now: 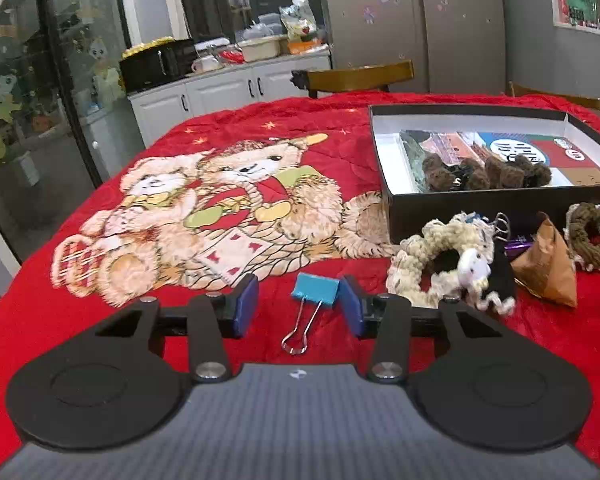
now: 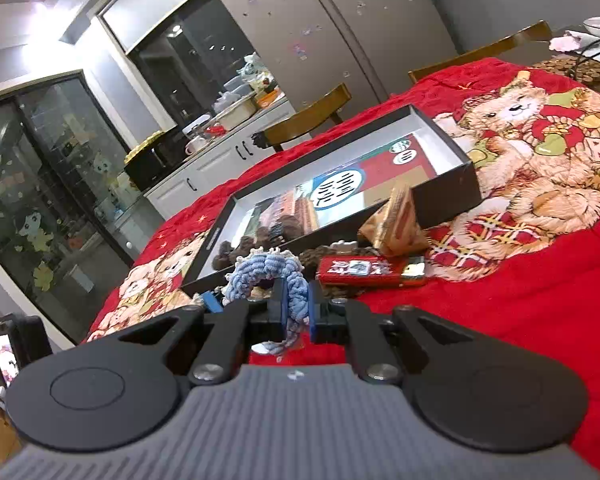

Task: Organize objects
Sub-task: 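Lift and carry the scrunchie and binder clip over the black box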

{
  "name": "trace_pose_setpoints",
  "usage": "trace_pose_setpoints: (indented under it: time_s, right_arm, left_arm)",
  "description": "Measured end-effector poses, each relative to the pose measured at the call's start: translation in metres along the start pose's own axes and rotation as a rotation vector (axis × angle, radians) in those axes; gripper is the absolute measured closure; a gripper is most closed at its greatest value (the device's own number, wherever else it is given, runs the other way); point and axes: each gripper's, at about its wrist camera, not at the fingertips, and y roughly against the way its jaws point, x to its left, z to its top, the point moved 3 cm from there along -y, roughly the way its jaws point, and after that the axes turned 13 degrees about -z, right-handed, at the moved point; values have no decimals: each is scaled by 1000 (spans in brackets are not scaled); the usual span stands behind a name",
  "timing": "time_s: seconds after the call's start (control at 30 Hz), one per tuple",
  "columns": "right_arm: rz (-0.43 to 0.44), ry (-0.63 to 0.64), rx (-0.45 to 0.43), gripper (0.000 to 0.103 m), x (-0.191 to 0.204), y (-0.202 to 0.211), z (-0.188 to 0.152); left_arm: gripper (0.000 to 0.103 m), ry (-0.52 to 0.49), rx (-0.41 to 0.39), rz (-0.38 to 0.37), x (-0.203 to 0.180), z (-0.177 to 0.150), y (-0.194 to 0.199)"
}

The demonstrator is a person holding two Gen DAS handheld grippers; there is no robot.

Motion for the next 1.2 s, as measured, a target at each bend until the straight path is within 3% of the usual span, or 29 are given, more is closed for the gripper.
trace_pose_setpoints:
  time_s: [0.1, 0.23, 0.7, 0.93, 1.2]
  right_arm:
    - [-8, -11, 13, 91, -5, -6, 0]
    - [-11, -13, 27, 91, -6, -12, -1]
    - [38, 51, -11, 91, 11, -1, 18]
    - [76, 77, -85, 91, 23, 14, 46]
    - [131, 99, -164, 91, 35, 29, 94]
  left_arm:
    - [55, 39, 16, -20, 5, 1, -9]
    - [71, 38, 13, -40, 3, 0, -8]
    - [71, 57, -1, 1, 2, 11, 12]
    - [71, 40, -84, -14, -10, 45, 40]
    - [71, 23, -163, 27, -34, 101, 56]
